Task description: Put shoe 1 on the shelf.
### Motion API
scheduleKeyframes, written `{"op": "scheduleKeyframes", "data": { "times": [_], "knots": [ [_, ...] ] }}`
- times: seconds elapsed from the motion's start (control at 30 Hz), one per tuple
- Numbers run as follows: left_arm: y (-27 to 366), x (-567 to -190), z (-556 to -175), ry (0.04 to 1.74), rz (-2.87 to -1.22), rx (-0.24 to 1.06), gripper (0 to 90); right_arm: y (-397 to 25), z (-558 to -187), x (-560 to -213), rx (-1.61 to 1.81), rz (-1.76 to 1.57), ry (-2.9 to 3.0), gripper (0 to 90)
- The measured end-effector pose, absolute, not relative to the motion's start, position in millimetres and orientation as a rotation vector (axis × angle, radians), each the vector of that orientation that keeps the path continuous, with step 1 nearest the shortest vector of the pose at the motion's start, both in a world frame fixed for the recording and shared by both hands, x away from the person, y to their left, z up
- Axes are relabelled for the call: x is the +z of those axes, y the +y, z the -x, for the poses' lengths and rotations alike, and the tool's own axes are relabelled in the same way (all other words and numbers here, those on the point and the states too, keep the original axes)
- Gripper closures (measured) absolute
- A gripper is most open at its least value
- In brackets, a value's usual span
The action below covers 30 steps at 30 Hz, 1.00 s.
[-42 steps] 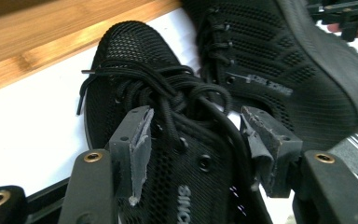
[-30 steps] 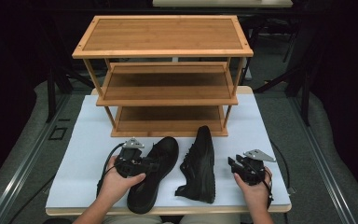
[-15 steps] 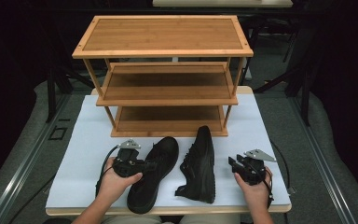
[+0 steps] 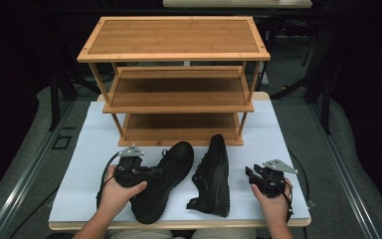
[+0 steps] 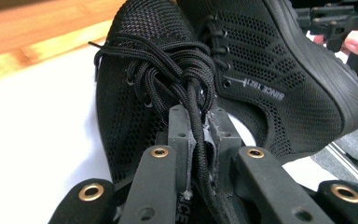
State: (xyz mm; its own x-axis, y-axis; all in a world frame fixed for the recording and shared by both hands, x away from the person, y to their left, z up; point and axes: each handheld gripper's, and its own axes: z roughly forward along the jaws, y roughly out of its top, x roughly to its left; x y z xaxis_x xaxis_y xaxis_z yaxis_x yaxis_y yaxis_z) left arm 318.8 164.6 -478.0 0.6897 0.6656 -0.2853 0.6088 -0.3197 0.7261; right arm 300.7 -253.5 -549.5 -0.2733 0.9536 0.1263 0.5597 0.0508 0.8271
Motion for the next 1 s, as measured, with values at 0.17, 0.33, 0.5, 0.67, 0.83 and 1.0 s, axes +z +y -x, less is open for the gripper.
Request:
{"op": "scheduleKeyframes", "data": {
  "times": [0.17,0.33,0.5,0.67,0.83,1.0],
  "knots": [
    [172,-470,-329,1.012,-1.988,0.126,82.1,-253,-300,-549,1.117,-1.515,1.873,60.9],
    [178,-470,-343,1.061,-1.948,0.145,82.1,-253,-300,-549,1.119,-1.517,1.871,60.9],
    [182,-473,-359,1.115,-1.921,0.175,82.1,-254,-301,-550,1.135,-1.512,1.861,60.9],
    [182,-471,-386,1.187,-1.890,0.250,82.1,-254,-301,-549,1.126,-1.518,1.874,60.9],
    [181,-474,-404,1.232,-1.841,0.280,82.0,-254,-301,-549,1.128,-1.518,1.871,60.9],
    [175,-481,-427,1.270,-1.802,0.305,81.7,-255,-301,-549,1.131,-1.514,1.876,60.9]
  ]
}}
